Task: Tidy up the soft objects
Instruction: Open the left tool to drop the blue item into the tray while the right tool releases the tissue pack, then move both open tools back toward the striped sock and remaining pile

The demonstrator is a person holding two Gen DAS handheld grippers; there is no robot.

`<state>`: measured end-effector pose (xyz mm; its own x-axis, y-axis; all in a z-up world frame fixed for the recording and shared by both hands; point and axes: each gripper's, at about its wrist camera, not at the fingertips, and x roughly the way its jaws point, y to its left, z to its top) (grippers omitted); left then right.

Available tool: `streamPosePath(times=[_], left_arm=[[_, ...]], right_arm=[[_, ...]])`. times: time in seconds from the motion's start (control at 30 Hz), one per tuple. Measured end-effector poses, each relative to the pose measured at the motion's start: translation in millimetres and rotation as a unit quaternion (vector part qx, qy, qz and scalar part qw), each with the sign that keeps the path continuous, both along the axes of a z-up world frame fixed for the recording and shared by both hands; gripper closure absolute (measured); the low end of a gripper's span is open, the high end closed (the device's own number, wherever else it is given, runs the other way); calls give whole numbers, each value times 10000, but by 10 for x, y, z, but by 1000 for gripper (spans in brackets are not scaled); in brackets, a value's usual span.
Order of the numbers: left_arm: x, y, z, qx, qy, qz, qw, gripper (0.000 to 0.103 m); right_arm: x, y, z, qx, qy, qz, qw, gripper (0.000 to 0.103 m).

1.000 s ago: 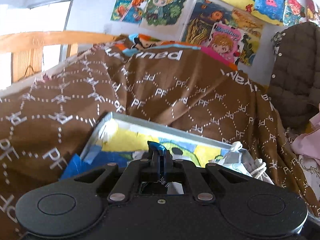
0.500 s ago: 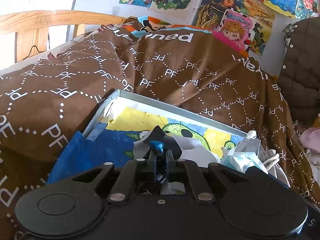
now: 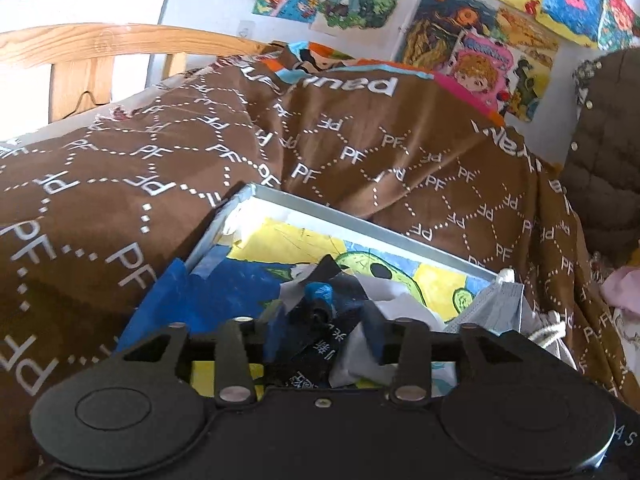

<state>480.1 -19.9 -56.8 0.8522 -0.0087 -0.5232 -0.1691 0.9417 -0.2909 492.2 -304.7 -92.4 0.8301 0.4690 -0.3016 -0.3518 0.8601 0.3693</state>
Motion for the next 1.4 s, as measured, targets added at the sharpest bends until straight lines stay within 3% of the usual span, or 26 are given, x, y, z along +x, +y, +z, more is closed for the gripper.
streamPosePath(times=[0.27, 0.57, 1.0, 1.4], left_arm=[[-267, 68, 136, 34, -262, 262, 9993, 22], [-695, 13, 445, 156, -658, 246, 9974, 4], [-1511, -108, 907, 139, -1038, 153, 9944, 1], [-2283, 0, 950, 297, -1004, -82, 9945, 1]], right_arm=[[-150, -124, 190, 54, -127, -222, 9997, 4], [-489, -296, 515, 52, -284, -420, 9987, 0], [-1387, -362, 928, -218, -716, -588, 9955, 0], [-2164, -341, 963, -470, -783, -641, 9938, 0]])
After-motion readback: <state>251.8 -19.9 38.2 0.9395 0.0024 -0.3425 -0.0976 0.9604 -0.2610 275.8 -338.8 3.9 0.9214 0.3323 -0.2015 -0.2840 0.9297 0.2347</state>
